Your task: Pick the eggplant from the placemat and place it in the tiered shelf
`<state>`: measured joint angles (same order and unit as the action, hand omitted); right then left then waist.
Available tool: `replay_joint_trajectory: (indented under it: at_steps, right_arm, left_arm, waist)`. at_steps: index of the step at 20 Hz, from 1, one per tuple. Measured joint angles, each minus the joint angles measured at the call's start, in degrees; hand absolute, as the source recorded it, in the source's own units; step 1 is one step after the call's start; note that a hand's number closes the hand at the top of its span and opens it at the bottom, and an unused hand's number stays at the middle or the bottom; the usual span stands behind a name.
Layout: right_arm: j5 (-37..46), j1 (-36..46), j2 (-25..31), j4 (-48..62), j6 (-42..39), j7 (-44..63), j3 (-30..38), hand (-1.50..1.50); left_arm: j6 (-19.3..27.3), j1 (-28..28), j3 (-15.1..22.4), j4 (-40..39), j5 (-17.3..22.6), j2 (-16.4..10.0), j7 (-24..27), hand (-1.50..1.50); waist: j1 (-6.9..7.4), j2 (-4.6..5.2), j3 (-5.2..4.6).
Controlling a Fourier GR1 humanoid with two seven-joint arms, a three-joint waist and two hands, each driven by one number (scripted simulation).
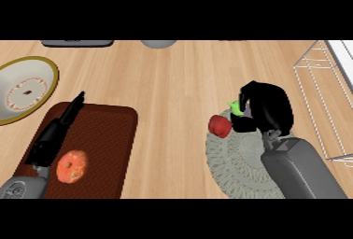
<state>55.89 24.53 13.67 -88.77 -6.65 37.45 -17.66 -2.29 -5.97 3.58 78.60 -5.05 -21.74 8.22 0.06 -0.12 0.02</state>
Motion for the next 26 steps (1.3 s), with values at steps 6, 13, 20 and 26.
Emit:
replay_joint_trajectory:
  at_steps: [6,13,20,26]
  right_arm:
    - [2.59,4.14,0.83,-13.7,2.45,2.86,3.02,1.5]
    - [2.08,13.82,6.02,-25.1,-9.73,9.78,10.65,1.5]
    - [-3.69,24.78,10.67,-24.04,-21.71,13.34,20.74,1.5]
    - [-5.72,28.01,17.56,-16.15,-27.71,9.65,25.83,1.5]
  left_arm:
    - [-0.1,0.56,-0.63,0.45,-0.16,-0.25,-0.09,0.0]
    - [-0.38,-0.49,-1.23,-0.49,-0.63,0.35,-0.18,0.0]
    - [-1.56,0.04,-1.88,0.06,-0.74,0.36,0.16,0.0]
    - [-1.62,-0.67,-2.13,-1.02,-1.58,0.91,0.48,0.0]
  waist:
    - [-0.6,-0.3,-0.03]
    - [-0.56,-0.22,-0.08]
    - [-0.16,-0.16,-0.1]
    - [-0.09,0.01,-0.07]
